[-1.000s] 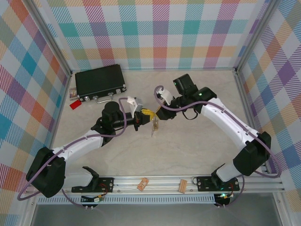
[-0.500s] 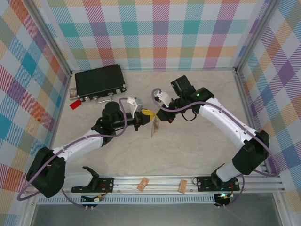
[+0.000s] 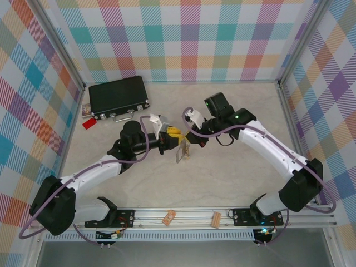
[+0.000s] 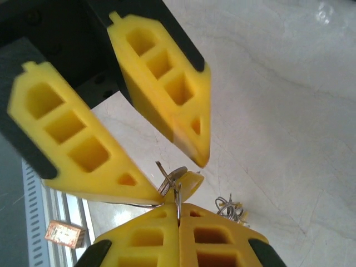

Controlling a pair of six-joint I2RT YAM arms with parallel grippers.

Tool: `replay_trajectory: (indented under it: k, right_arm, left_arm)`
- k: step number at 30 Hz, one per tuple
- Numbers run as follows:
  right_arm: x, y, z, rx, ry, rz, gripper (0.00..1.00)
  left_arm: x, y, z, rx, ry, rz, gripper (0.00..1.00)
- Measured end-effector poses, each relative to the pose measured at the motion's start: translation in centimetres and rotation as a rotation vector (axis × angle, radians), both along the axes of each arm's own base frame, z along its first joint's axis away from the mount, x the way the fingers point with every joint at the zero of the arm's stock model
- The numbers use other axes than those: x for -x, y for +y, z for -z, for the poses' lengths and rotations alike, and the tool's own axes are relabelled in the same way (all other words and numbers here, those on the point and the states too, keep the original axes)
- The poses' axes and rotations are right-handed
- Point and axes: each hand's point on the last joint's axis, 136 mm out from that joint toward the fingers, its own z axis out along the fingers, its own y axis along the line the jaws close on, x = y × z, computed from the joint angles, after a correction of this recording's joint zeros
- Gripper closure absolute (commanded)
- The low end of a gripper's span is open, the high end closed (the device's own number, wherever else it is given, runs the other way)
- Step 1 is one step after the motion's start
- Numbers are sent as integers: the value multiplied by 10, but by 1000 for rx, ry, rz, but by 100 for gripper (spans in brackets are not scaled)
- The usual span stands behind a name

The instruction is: Put the keys on the keyring

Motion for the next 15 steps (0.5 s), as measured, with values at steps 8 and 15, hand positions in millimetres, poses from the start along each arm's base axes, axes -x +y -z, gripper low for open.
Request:
replay_trajectory:
  k: [8, 15]
  right_arm:
    - [7, -5, -21, -144, -137, 28, 100]
    - [13, -6, -35, -298, -261, 41, 100]
  left_arm:
    - [9, 22, -34, 95, -116, -94, 64]
    - [8, 22, -38, 127, -114, -104, 63]
